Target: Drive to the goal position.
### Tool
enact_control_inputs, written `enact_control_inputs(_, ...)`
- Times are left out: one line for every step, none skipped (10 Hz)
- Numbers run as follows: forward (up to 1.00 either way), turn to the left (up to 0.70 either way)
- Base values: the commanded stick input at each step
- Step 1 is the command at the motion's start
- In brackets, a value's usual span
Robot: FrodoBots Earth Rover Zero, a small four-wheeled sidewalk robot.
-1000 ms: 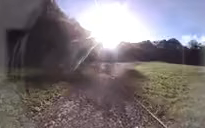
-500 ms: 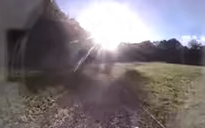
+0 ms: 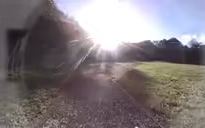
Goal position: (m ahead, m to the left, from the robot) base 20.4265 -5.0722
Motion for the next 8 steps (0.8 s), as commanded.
enact_control_inputs(0.5, 0.0)
enact_control_inputs(0.5, 0.0)
enact_control_inputs(0.5, 0.0)
enact_control_inputs(0.5, 0.0)
enact_control_inputs(0.5, 0.0)
enact_control_inputs(0.5, 0.0)
enact_control_inputs(0.5, 0.0)
enact_control_inputs(0.5, 0.0)
